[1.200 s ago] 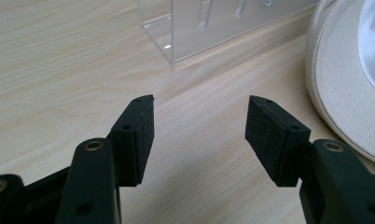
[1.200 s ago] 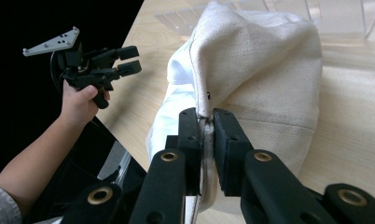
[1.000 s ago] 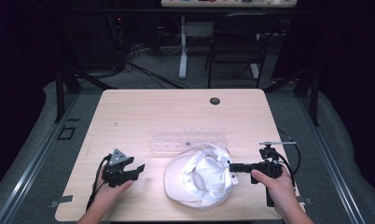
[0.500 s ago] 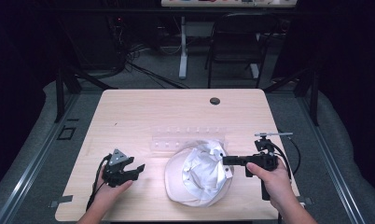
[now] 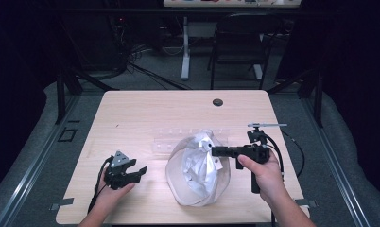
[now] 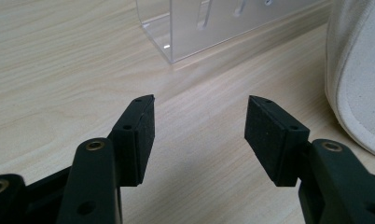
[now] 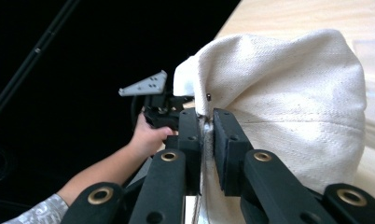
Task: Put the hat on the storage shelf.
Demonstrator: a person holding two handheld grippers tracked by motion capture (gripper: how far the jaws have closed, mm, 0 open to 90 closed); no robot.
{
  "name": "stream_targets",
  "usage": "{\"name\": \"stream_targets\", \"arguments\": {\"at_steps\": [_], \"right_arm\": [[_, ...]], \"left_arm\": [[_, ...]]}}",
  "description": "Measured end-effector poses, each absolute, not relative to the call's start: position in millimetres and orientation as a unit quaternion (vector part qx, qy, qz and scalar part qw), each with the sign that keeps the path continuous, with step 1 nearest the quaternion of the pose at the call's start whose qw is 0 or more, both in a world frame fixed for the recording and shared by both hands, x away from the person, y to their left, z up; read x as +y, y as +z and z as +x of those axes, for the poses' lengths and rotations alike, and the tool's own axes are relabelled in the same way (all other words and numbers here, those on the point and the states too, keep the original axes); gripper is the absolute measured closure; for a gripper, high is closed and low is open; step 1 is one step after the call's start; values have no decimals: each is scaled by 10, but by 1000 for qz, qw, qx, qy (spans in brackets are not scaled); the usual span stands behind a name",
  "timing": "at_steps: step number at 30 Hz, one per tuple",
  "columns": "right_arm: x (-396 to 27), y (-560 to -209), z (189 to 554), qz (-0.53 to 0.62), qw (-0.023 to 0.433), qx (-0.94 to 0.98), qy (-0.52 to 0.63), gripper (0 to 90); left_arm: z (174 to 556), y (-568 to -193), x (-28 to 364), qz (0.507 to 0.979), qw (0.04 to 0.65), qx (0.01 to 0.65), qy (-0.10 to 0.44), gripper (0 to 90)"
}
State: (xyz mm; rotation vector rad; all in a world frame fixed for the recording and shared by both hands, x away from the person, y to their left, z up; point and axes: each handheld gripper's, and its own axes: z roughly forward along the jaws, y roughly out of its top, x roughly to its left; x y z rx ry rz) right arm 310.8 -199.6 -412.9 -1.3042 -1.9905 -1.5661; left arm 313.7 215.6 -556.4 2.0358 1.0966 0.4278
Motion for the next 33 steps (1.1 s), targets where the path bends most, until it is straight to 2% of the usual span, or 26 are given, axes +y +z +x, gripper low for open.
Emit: {"name": "stream_targets", "arguments": {"at_steps": [7, 14, 20, 24, 29, 33], "right_arm": [[-1862, -3923, 3166, -433, 133, -695, -558, 825], [-1908, -3795, 3161, -429, 111, -690, -573, 825], [-1949, -3691, 3149, -422, 72, -689, -584, 825], [-1972, -3609, 3157, -415, 30, -679, -605, 826], [-1952, -3577, 3187, -414, 18, -672, -614, 829], [-1880, -3562, 3192, -415, -13, -682, -602, 830]], "left_arm": [[3133, -5564, 2146, 799, 386, 430, 168, 436], [3130, -5557, 2135, 799, 390, 426, 166, 438], [3112, -5542, 2101, 797, 400, 422, 166, 454], [3076, -5515, 2042, 799, 406, 411, 167, 457], [3043, -5492, 1988, 801, 411, 400, 172, 456], [3011, -5477, 1918, 803, 416, 389, 174, 455]]}}
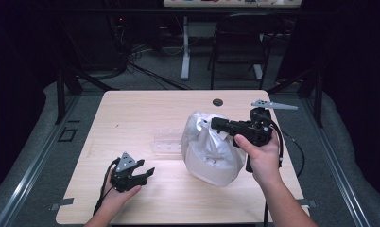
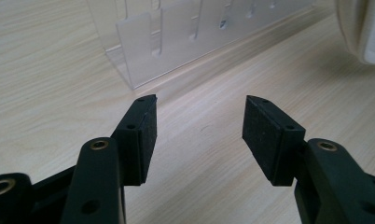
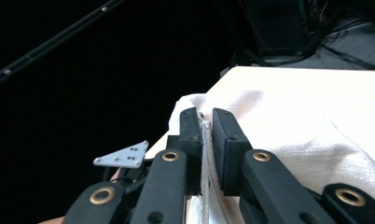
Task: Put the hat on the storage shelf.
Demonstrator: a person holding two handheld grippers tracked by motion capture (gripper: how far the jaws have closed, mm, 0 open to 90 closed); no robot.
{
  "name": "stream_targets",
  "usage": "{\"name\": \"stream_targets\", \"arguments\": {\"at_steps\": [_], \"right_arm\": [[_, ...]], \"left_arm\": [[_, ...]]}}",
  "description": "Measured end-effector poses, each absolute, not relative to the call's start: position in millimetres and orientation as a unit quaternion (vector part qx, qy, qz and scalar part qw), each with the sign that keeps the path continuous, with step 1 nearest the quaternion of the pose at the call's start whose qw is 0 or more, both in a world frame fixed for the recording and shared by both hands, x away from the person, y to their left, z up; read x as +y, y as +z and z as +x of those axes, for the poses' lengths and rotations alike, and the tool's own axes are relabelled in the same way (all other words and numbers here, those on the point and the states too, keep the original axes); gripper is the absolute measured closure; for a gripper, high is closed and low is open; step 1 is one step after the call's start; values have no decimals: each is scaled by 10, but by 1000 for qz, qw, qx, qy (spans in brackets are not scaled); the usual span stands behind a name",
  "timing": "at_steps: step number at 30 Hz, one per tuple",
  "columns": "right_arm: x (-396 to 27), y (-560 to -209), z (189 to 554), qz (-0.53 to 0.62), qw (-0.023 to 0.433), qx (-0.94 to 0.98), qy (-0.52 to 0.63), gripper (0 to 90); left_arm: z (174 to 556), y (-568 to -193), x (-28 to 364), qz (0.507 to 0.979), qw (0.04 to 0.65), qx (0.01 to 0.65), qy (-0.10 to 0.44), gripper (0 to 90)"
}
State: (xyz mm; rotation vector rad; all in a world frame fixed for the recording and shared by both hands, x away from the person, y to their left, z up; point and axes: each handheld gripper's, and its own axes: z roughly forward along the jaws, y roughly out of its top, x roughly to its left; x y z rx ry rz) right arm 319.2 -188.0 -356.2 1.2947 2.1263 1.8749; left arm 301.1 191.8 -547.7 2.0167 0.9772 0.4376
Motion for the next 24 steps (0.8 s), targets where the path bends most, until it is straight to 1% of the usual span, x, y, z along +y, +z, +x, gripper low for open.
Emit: {"name": "stream_targets", "arguments": {"at_steps": [5, 10, 12, 18, 23, 24], "right_arm": [[-1806, -3502, 3175, 410, 53, 688, 597, 830], [-1746, -3460, 3177, 407, 74, 685, 600, 831], [-1687, -3424, 3180, 404, 91, 683, 602, 831], [-1579, -3336, 3204, 401, 107, 681, 604, 831], [-1495, -3230, 3256, 404, 115, 676, 606, 830], [-1495, -3230, 3256, 404, 115, 676, 606, 830]], "left_arm": [[2956, -5440, 1816, 805, 426, 375, 174, 455], [2893, -5385, 1705, 803, 441, 359, 178, 446], [2845, -5328, 1598, 800, 455, 343, 185, 437], [2774, -5210, 1388, 796, 477, 320, 192, 421], [2717, -5088, 1049, 794, 494, 296, 194, 426], [2717, -5088, 1049, 794, 494, 296, 194, 426]]}}
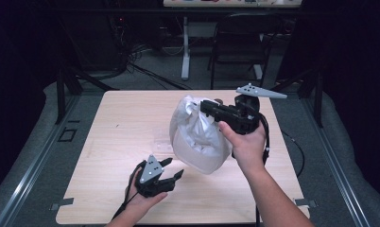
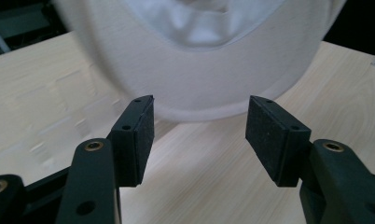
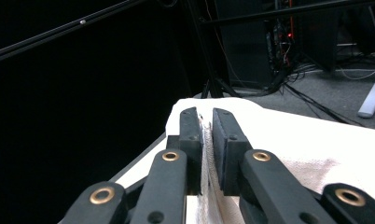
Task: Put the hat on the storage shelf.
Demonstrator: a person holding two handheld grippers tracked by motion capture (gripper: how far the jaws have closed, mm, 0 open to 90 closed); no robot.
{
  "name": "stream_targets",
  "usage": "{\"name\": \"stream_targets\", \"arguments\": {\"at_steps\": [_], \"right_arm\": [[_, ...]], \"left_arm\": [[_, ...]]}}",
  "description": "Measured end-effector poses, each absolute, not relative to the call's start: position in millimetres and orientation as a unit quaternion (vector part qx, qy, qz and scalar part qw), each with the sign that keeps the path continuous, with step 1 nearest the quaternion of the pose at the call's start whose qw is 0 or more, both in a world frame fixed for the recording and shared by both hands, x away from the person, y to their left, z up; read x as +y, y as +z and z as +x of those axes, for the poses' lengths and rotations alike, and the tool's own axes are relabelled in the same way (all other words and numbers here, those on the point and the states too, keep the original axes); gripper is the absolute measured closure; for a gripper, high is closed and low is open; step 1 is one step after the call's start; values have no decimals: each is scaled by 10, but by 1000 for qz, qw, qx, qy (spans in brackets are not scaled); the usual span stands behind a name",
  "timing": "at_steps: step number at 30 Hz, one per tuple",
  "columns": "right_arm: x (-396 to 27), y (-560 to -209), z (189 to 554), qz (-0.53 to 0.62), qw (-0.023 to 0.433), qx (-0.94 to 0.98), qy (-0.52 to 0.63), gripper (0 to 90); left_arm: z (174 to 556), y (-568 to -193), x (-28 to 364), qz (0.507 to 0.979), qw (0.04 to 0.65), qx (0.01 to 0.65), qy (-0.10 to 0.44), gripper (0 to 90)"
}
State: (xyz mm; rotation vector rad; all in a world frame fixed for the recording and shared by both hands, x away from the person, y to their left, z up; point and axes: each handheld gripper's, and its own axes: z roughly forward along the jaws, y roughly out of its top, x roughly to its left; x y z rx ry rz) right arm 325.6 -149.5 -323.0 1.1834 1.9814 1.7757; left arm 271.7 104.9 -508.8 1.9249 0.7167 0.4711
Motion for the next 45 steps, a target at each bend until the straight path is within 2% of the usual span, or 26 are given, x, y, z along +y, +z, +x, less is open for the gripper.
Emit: {"name": "stream_targets", "arguments": {"at_steps": [6, 14, 23, 24, 26, 30, 35, 36, 38, 41, 45], "right_arm": [[-1420, -3175, 3288, 405, 121, 675, 604, 830], [-1328, -3175, 3343, 407, 120, 677, 601, 830], [-1268, -3168, 3308, 403, 119, 677, 604, 830], [-1261, -3168, 3302, 403, 119, 676, 605, 830], [-1255, -3168, 3294, 402, 118, 678, 604, 830], [-1277, -3167, 3288, 402, 122, 679, 602, 830], [-1341, -3162, 3278, 406, 127, 675, 602, 830], [-1341, -3162, 3278, 406, 127, 675, 602, 830], [-1382, -3151, 3271, 410, 129, 673, 603, 830], [-1404, -3150, 3265, 412, 131, 671, 603, 831], [-1426, -3156, 3270, 414, 133, 670, 601, 831]], "left_arm": [[2726, -5046, 700, 784, 507, 294, 205, 424], [2700, -5021, 416, 781, 509, 292, 215, 346], [2710, -5096, 141, 788, 466, 298, 270, 316], [2721, -5098, 131, 789, 461, 299, 276, 329], [2742, -5094, 148, 791, 456, 299, 278, 424], [2749, -5095, 212, 796, 440, 299, 289, 546], [2753, -5070, 297, 800, 439, 299, 279, 697], [2747, -5058, 318, 801, 439, 296, 279, 697], [2740, -5045, 348, 802, 440, 290, 282, 760], [2749, -5036, 391, 802, 440, 286, 285, 808], [2801, -5028, 463, 802, 446, 283, 278, 836]]}}
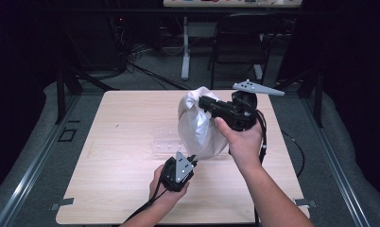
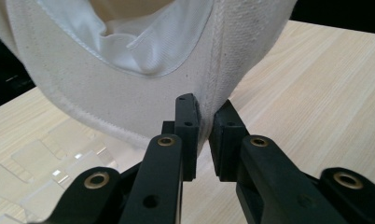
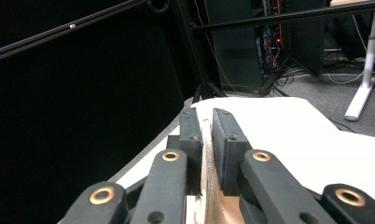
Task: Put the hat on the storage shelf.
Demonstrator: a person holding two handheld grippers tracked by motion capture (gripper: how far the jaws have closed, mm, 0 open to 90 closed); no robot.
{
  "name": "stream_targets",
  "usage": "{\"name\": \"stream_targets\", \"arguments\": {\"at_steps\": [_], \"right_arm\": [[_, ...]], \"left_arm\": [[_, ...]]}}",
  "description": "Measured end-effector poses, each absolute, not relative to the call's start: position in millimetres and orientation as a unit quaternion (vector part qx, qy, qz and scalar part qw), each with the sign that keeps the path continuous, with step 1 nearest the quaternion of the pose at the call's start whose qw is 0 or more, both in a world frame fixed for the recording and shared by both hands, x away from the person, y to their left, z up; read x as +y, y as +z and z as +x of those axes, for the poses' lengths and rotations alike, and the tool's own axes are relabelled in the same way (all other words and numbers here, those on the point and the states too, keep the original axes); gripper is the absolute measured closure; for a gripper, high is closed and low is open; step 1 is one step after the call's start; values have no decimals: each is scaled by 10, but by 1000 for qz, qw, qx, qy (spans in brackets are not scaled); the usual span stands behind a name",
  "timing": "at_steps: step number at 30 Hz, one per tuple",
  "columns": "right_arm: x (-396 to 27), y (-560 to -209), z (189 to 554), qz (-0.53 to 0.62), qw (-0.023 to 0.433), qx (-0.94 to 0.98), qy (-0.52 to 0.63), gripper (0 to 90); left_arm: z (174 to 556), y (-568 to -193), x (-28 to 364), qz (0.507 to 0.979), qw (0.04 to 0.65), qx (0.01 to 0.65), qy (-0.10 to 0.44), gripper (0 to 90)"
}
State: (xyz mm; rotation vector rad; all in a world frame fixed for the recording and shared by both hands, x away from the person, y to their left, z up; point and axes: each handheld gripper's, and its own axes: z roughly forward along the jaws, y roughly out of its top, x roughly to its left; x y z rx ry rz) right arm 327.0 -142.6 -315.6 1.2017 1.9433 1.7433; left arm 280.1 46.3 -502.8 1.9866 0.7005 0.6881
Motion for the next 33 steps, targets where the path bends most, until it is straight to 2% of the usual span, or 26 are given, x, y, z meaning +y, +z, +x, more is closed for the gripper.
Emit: {"name": "stream_targets", "arguments": {"at_steps": [13, 19, 26, 33], "right_arm": [[-1483, -3177, 3371, 424, 125, 663, 604, 832], [-1541, -3195, 3489, 436, 130, 656, 602, 832], [-1528, -3250, 3637, 446, 131, 657, 594, 832], [-1471, -3286, 3695, 447, 131, 659, 590, 832]], "left_arm": [[3057, -5022, 637, 801, 491, 252, 233, 859], [3298, -5040, 727, 796, 514, 234, 217, 861], [3468, -5079, 770, 802, 511, 225, 211, 861], [3603, -5091, 843, 804, 525, 212, 182, 861]]}}
